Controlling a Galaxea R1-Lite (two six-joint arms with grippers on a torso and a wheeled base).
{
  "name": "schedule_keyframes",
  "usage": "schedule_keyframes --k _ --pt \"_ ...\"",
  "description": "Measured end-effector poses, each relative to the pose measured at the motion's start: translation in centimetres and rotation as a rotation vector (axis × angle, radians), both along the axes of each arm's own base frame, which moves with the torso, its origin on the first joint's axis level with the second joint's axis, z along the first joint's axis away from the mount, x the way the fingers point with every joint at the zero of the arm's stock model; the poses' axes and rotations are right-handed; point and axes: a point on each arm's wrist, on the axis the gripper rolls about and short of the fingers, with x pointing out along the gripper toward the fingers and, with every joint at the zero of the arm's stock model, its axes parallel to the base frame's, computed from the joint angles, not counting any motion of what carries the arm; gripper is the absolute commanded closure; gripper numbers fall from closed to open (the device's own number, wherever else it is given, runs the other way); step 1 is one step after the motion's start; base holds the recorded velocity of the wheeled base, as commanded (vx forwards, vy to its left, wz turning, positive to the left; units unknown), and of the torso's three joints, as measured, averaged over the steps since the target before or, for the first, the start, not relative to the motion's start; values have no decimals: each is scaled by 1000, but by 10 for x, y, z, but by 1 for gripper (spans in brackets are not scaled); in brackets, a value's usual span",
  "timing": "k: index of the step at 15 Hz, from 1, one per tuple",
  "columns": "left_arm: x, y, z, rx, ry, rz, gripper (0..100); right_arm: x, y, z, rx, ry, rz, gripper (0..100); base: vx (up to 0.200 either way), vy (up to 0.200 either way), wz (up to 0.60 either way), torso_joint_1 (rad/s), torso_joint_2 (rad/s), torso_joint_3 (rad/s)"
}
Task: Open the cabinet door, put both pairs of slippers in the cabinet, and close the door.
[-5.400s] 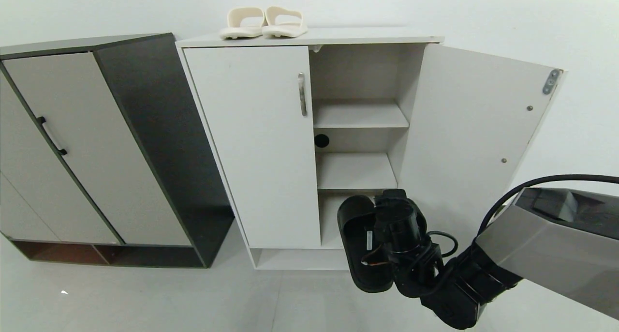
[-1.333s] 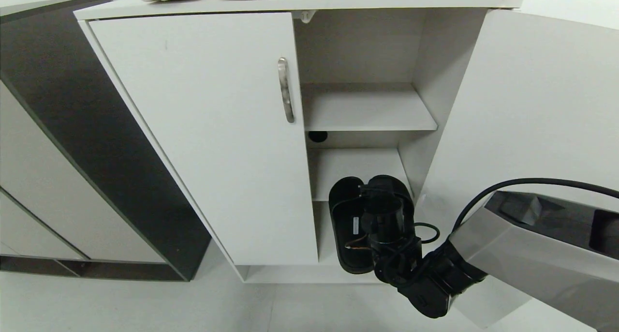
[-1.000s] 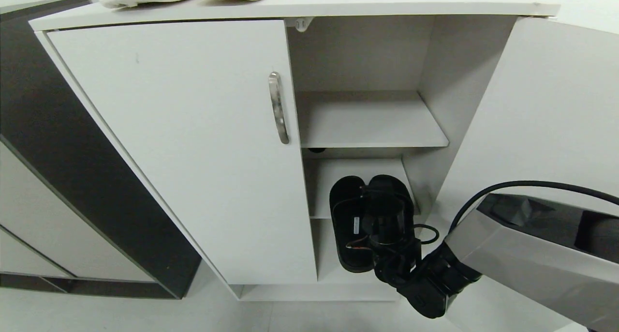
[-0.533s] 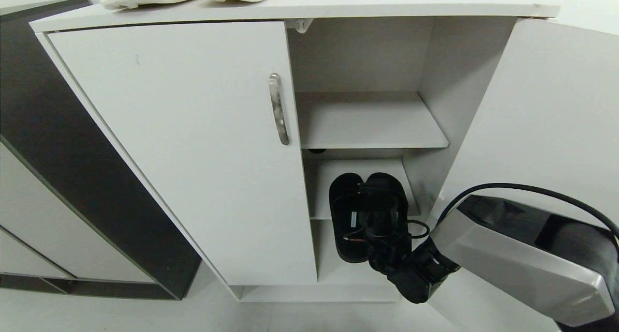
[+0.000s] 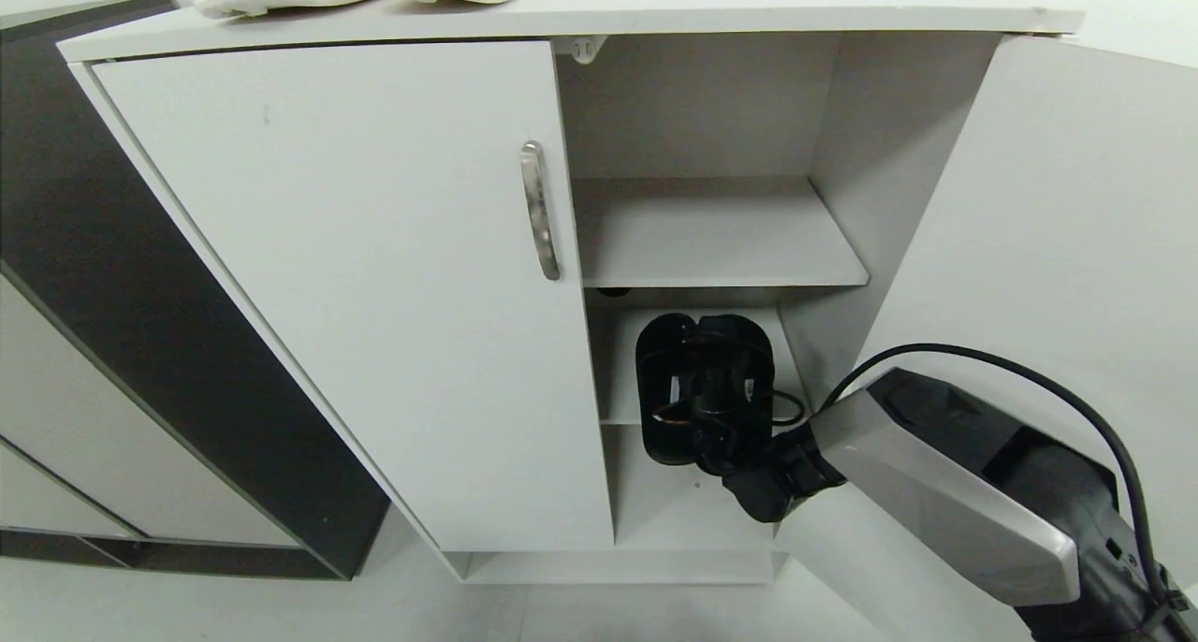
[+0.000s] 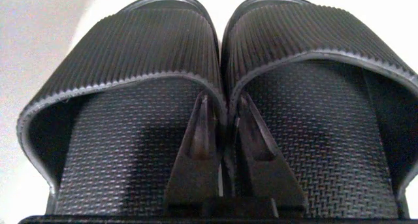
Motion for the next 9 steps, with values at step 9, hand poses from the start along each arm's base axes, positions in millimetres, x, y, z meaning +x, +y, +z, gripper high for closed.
schedule_keyframes --k 9 --pt "0 0 0 0 -1 0 100 17 -3 2 6 -10 -31 100 67 0 0 -1 0 1"
